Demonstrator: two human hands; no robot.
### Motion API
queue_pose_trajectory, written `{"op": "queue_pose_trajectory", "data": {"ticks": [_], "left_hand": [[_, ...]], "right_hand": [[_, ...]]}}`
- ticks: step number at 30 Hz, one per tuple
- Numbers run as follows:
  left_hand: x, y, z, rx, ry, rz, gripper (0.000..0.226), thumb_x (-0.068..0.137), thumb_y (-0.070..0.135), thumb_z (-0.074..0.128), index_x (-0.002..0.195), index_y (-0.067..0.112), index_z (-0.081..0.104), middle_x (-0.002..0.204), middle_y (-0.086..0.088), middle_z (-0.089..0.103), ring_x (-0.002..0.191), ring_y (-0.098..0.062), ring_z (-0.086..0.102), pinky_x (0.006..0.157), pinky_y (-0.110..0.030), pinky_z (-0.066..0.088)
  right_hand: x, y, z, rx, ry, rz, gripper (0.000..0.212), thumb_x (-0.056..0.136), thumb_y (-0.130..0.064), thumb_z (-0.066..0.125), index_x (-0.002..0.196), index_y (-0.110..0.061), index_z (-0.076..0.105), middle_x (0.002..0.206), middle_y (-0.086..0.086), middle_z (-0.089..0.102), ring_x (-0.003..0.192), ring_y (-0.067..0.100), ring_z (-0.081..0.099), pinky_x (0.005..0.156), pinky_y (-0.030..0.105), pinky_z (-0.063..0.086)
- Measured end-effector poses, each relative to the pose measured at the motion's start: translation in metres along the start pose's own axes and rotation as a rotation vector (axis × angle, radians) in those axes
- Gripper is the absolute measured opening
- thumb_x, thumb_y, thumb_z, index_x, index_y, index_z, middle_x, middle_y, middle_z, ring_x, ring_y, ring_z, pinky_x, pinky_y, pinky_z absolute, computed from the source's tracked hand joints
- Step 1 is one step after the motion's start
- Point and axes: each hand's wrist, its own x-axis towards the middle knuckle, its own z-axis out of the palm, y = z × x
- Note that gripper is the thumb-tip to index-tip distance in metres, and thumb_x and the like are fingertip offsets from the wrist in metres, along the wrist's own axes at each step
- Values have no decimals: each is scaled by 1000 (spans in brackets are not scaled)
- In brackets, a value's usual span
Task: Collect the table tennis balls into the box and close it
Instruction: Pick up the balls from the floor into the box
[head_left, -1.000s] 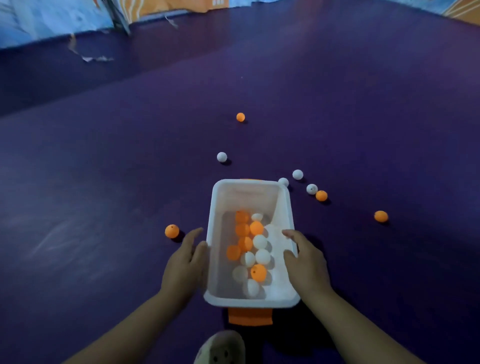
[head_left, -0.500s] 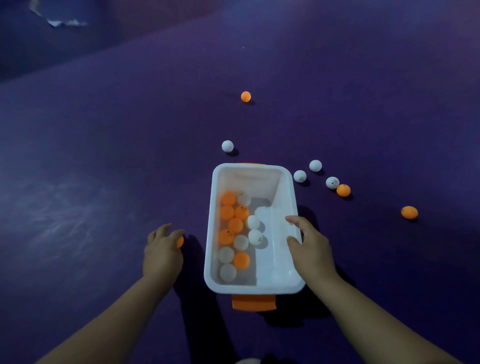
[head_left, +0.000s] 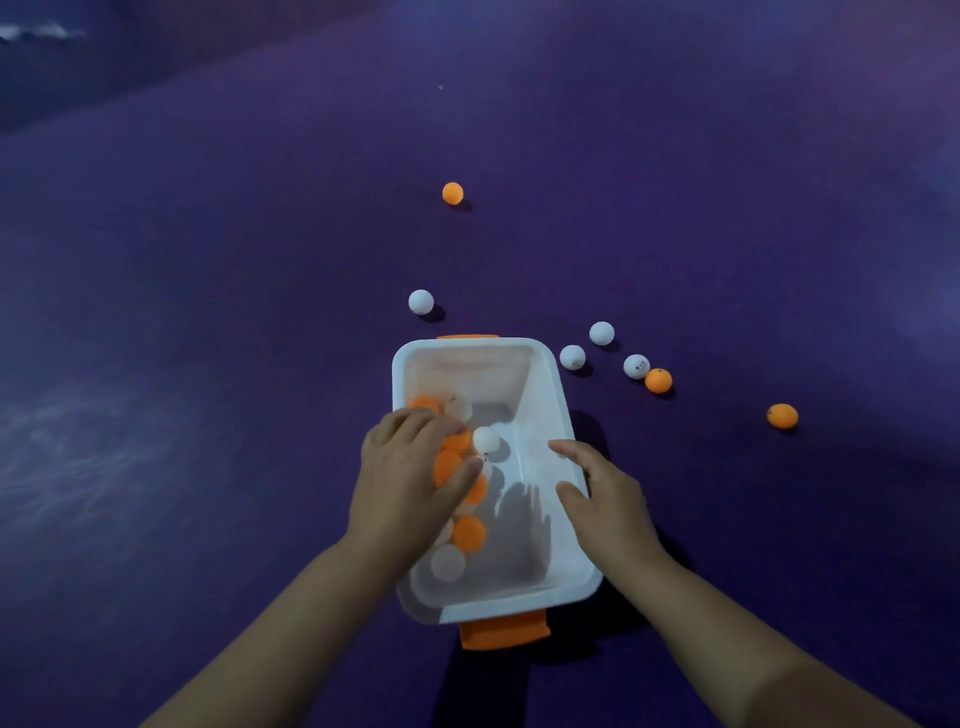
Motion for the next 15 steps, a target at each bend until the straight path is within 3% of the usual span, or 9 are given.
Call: {"op": "queue_pose_trajectory", "data": {"ticks": [2,5,7,11,15], "left_hand": [[9,1,2,-1,40,-16,30,84,36,46,103,23,65,106,8,65,111,-20,50,93,-31,29],[24,12,1,-4,54,-44,19,87,11,56,98,20,67,101,8,67,105,-17,52,91,-29,29],[36,23,0,-12,19,-26,20,86,6,56,97,19,68,99,7,67,104,-15,52,89,-28,33],[62,52,7,-81,-47,51,16,89,15,55,97,20,67,93,7,69,97,-14,58,84,-34,48],[81,89,25,-132,-90,85,21,94,24,49,107,23,66,101,6,68,99,-12,58,82,-31,47]], "right_hand": [[1,1,-4,-35,-23,-32,51,91,-12,53,134,-38,46,132,-14,54,117,7,53,94,19,42],[-1,-4,-16,-221,-69,-73,58,92,-27,52,142,-44,28,107,-13,59,87,5,58,74,22,45],[-1,-6,-33,-300,-88,-68,57,93,-33,50,143,-42,25,108,-14,59,90,5,59,76,27,48],[11,-6,-92,-419,-55,-85,38,94,-28,49,131,-31,48,85,-12,64,78,7,59,70,28,47],[37,1,-161,-571,-37,-30,24,91,-25,50,110,-33,63,71,-17,60,71,4,56,67,27,44]]}}
